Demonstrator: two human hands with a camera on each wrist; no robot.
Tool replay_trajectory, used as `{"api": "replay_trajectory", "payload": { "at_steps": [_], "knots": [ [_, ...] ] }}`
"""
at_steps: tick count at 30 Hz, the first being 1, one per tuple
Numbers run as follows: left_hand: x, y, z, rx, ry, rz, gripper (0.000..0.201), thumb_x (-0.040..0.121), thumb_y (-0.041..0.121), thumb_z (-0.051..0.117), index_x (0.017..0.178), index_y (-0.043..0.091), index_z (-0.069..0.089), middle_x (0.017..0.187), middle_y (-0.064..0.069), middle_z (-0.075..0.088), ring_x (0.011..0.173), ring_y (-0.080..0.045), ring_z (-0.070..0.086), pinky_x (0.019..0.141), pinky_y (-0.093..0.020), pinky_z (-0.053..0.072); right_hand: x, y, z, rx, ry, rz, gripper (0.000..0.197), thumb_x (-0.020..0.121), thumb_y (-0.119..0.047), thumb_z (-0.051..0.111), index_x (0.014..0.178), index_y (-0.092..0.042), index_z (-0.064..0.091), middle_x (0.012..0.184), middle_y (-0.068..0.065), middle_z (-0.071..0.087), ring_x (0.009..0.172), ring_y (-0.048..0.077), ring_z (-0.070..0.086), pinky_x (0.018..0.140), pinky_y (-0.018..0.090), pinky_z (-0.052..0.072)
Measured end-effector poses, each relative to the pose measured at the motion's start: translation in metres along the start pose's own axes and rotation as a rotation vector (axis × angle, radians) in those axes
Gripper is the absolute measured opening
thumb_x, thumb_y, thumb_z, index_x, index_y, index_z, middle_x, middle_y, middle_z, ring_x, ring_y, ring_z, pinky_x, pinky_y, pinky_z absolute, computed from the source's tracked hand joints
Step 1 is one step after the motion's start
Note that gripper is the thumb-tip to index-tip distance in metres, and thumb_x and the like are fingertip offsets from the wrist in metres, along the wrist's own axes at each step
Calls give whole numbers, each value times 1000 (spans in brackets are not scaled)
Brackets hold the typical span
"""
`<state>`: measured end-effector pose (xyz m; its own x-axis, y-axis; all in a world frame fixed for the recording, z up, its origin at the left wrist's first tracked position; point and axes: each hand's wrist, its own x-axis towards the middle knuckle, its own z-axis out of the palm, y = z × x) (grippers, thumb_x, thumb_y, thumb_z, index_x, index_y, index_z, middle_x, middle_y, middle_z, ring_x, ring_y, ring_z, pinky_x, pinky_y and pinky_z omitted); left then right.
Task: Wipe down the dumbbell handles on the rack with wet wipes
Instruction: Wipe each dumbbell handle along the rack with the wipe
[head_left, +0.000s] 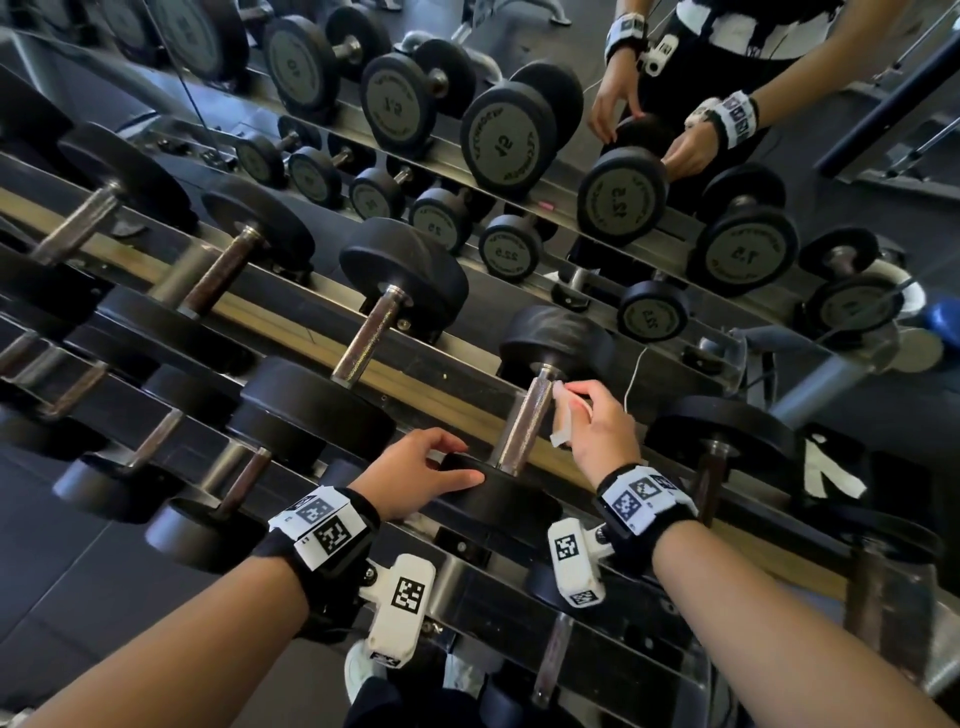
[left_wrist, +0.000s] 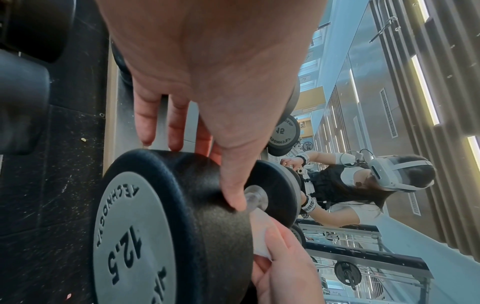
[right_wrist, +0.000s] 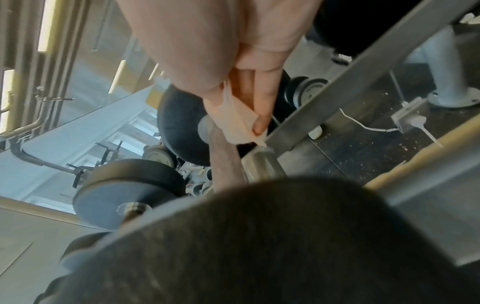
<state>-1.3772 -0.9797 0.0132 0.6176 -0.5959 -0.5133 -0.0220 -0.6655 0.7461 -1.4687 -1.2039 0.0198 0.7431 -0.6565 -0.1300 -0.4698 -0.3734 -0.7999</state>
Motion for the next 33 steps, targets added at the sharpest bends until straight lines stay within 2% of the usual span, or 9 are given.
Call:
{"api": "replay_trajectory", "payload": {
  "at_steps": [3, 7, 10, 15, 19, 22, 25, 28, 33],
  "knots": [
    [1, -2, 0, -10, -4, 10, 44, 79, 49, 75, 117, 36, 59, 113, 12, 61, 97, -5, 62, 79, -22, 52, -1, 7, 12, 20, -75, -39, 30, 101, -16, 50, 126, -13, 65, 120, 4, 66, 111, 14, 59, 89, 2, 36],
    [2, -4, 0, -8, -5, 24, 44, 79, 49, 75, 118, 36, 59, 114, 13, 60, 97, -4, 62, 74, -17, 48, -5, 13, 13, 191, -168, -34, 35, 101, -10, 49, 135, -11, 58, 126, -6, 58, 120, 5, 52, 85, -8, 31],
    [3, -6, 1, -5, -9, 31, 44, 79, 50, 75, 118, 37, 58, 115, 12, 60, 98, -6, 62, 75, -19, 50, -10, 15, 13, 235, -237, -8, 31, 102, -19, 50, 129, -29, 61, 124, -4, 62, 106, -3, 55, 82, -5, 35],
    [5, -7, 0, -26, -16, 38, 45, 77, 48, 77, 117, 35, 60, 115, 9, 63, 99, -9, 65, 89, -34, 56, -40, 25, 11, 137, -438, 22, 23, 95, -43, 55, 101, -63, 65, 115, -26, 62, 102, -21, 53, 90, -1, 37],
    [5, -8, 1, -40, -18, 39, 44, 77, 46, 78, 115, 36, 60, 113, 9, 65, 99, -9, 64, 91, -35, 55, -31, 26, -5, 78, -465, 9, 29, 97, -25, 58, 101, -50, 72, 119, -14, 68, 112, 1, 60, 104, 21, 42],
    [5, -8, 0, -51, -23, 30, 46, 75, 48, 79, 115, 37, 60, 111, 10, 66, 98, -8, 65, 88, -34, 56, -8, 18, -13, 125, -253, -48, 31, 100, -15, 52, 119, -32, 69, 114, -12, 68, 104, -7, 60, 92, 1, 39],
    [7, -8, -1, -54, -16, 28, 48, 74, 49, 79, 116, 38, 60, 109, 12, 66, 97, -7, 65, 86, -30, 56, 5, 10, 2, 131, -237, -55, 34, 101, -9, 48, 129, -21, 63, 115, -4, 64, 102, 3, 57, 80, -7, 32],
    [9, -5, -2, -46, -15, 23, 48, 74, 46, 80, 116, 37, 60, 109, 14, 65, 95, -5, 64, 81, -25, 54, -11, 15, 17, 132, -280, 23, 33, 102, -20, 48, 129, -34, 62, 124, -3, 60, 107, 4, 54, 81, -4, 33],
    [9, -5, -3, -35, -23, 36, 47, 76, 44, 80, 117, 38, 58, 114, 16, 61, 96, -4, 62, 79, -22, 51, -50, 21, 8, 106, -516, 3, 20, 94, -43, 55, 103, -57, 67, 113, -26, 66, 100, -19, 55, 101, 11, 37]
  ]
}}
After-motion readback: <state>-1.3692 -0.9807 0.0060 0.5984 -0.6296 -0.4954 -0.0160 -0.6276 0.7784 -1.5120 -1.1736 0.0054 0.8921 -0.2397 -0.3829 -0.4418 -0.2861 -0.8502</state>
